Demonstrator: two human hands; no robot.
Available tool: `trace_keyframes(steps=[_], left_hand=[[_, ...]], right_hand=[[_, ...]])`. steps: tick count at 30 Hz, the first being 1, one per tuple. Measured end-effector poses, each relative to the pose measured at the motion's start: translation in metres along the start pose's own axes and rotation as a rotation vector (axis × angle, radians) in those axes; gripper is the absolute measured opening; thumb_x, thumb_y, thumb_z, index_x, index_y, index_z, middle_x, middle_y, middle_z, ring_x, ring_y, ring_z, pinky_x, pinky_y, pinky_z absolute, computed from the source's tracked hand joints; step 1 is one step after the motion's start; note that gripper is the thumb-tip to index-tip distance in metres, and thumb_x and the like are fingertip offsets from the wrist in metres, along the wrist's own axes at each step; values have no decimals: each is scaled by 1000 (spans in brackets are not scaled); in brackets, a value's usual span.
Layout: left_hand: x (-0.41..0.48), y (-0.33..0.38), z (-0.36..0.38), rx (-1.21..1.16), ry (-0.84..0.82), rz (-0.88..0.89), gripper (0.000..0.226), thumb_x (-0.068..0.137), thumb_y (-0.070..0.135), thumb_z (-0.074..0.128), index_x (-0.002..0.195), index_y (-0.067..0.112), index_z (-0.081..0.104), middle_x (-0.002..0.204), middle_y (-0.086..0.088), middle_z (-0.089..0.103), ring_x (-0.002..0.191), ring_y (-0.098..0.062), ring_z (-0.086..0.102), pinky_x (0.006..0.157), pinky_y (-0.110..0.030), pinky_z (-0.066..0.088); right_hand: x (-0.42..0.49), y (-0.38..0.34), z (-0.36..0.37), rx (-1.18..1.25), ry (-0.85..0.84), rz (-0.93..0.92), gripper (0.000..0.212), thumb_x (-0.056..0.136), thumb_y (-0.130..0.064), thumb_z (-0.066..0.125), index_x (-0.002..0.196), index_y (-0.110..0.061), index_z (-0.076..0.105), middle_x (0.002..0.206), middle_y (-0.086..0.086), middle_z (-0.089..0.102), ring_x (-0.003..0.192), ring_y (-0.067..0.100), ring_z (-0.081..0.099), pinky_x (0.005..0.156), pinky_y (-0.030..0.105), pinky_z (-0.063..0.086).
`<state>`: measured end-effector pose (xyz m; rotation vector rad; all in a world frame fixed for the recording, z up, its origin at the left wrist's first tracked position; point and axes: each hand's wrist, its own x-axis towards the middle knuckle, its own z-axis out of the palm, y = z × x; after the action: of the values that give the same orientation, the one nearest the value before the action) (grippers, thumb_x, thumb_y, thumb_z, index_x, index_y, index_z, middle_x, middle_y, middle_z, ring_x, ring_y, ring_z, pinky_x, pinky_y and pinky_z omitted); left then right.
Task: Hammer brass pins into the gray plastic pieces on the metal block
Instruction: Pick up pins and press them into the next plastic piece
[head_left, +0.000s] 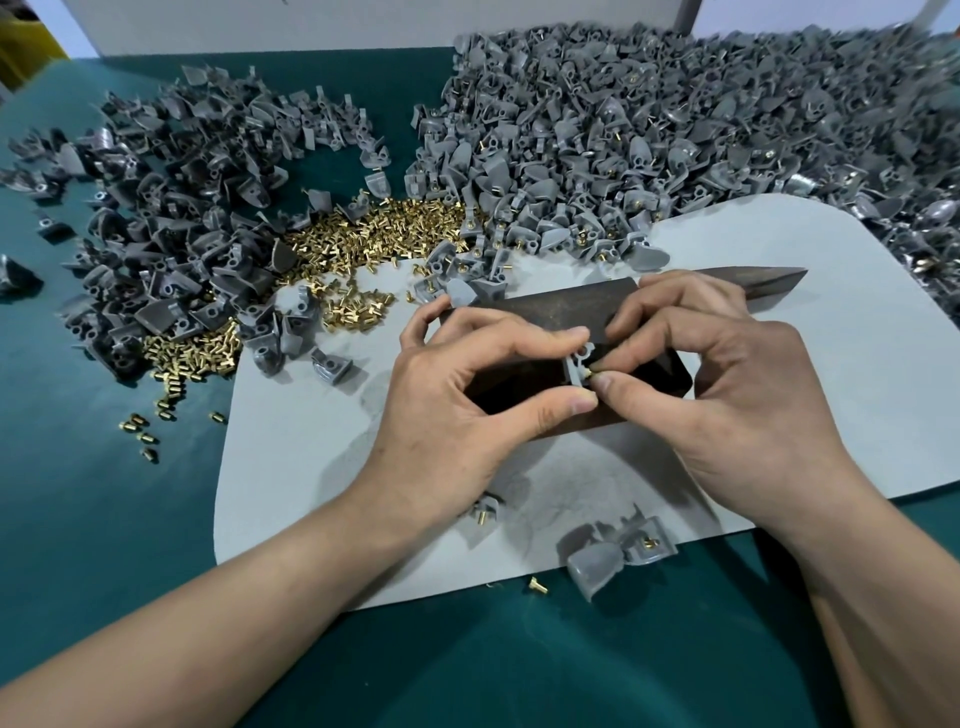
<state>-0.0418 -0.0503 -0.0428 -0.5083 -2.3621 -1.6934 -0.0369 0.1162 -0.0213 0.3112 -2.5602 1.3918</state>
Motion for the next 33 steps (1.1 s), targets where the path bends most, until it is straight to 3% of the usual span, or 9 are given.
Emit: trace_keyframes(steps=[7,13,23,27,30,33], left_hand=[[-1,0,0,13,3,5,47,69,42,75,114,36,62,99,25,66,105,-2,58,111,-55,24],[-1,2,1,-2,-7,4,46,69,41,75,113,35,62,96,28,65,104,-1,57,110,-56,25],[1,3,-1,11,-24,21,47,68,42,74,113,36,61,93,26,68,103,-2,57,115,-45,17],[1,3,-1,18,-16,17,47,69,42,74,113,35,61,97,23,68,104,-5,58,114,-48,18],[0,4,0,1,-32,12,45,70,42,73,113,34,62,96,32,64,107,-4,57,111,-55,26],[0,4,-1,1,-42,8,36,71,41,75,105,33,68,97,32,62,109,-10,59,110,-56,29]], right_hand=[[2,-1,-2,-34,-23,-3,7,65,-25,71,62,-28,66,85,-19,60,108,12,47,93,18,31],[2,-2,-3,-68,-28,-25,7,65,-27,71,62,-30,65,86,-22,59,111,8,44,98,27,30],[5,-3,-3,-47,-63,-48,8,65,-23,70,63,-28,65,89,-23,59,117,8,42,97,15,29],[6,-2,-4,-64,-81,-68,8,66,-22,70,64,-26,64,91,-20,59,119,8,41,96,12,28],[5,-1,-6,-66,-97,-72,7,66,-24,70,64,-27,65,91,-20,59,119,7,41,100,18,29],[5,1,-9,-60,-115,-45,4,66,-30,70,68,-33,67,95,-22,60,118,8,43,105,34,30]])
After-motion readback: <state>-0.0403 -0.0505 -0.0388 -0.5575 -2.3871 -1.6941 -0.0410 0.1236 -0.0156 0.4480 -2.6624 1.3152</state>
